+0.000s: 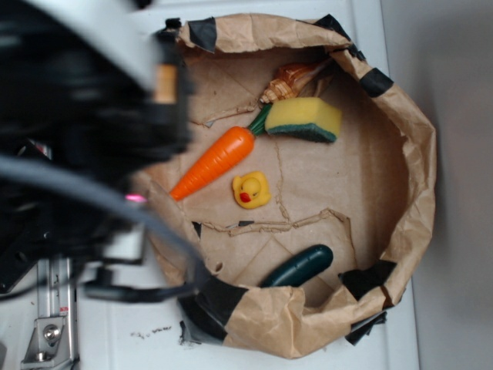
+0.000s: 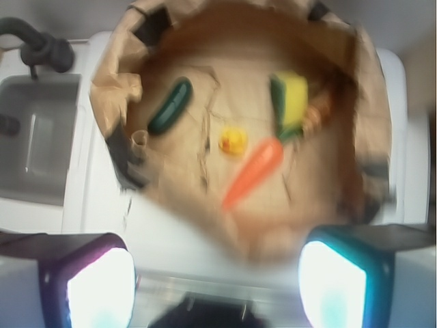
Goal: Grab the yellow duck.
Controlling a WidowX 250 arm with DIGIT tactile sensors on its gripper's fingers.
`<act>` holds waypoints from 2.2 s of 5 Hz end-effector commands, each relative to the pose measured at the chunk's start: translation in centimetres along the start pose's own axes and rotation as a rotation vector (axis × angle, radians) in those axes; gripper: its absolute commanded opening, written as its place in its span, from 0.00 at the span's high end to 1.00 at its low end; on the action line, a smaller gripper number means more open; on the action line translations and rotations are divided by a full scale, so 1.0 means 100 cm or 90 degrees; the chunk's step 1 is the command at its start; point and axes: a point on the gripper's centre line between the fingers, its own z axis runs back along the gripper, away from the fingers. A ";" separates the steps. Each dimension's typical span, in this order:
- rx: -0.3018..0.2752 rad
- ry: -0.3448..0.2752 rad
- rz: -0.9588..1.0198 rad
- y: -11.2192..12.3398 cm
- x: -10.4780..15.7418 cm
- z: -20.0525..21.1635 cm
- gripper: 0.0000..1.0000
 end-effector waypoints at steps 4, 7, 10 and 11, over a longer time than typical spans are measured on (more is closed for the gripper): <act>0.069 0.049 -0.163 0.059 0.028 -0.124 0.00; 0.036 0.098 -0.187 0.031 0.025 -0.181 0.00; 0.048 -0.057 -0.045 0.027 0.035 -0.128 0.00; 0.073 -0.057 -0.014 0.030 0.034 -0.127 0.00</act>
